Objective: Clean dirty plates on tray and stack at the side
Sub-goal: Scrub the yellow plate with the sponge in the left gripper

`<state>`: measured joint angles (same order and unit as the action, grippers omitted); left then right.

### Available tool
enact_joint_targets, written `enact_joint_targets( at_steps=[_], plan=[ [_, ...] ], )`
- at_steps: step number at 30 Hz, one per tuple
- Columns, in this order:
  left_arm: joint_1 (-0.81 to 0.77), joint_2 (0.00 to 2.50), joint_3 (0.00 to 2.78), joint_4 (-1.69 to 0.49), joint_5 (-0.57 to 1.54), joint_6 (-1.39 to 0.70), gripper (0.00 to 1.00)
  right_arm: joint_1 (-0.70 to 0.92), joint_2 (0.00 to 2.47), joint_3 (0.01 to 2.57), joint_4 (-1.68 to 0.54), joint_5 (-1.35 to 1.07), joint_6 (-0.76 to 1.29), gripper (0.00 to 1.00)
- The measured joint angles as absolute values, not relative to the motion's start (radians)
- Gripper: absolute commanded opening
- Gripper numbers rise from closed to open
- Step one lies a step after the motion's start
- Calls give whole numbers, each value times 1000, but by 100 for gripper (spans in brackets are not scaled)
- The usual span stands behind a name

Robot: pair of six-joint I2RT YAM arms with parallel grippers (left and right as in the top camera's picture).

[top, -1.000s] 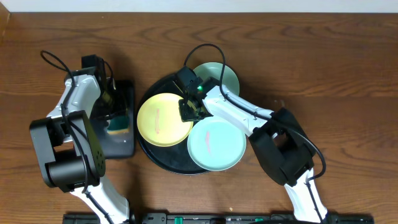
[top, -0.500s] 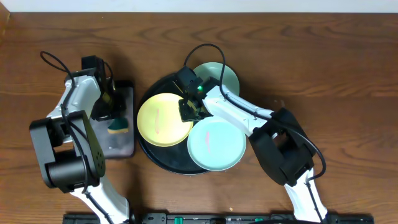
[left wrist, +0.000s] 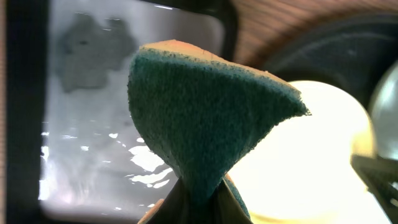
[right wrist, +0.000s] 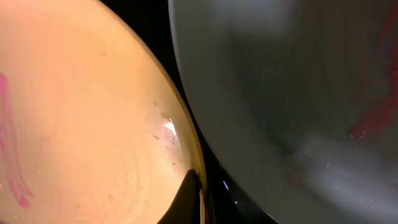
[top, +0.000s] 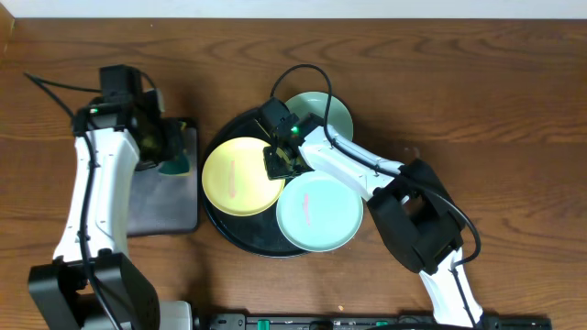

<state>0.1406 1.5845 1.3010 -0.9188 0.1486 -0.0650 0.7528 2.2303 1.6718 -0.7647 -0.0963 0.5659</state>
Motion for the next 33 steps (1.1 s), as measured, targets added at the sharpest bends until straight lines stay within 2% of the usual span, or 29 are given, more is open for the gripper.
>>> enact_joint_targets(
  at_steps=[6,11,16,24,27,33],
  plan=[
    [-1,1606,1275,-905,160,-138,7,751,2230,1673,-766,-98,566,1],
    [-110,1647,1204,-813,160,-196,7,751,2230,1673,-766,-99,566,1],
    [-143,1745,1143,-722,127,-244,7,751,2230,1673,-767,-99,566,1],
    [-143,1827,1135,-707,113,-262,7,751,2230,1673,-767,-99,566,1],
    [-140,1828,1135,-706,158,-195,7,751,2230,1673,-767,-99,566,1],
    [-129,1847,1135,-744,411,68,8,751,2230,1673,-768,-97,566,1]
  ],
)
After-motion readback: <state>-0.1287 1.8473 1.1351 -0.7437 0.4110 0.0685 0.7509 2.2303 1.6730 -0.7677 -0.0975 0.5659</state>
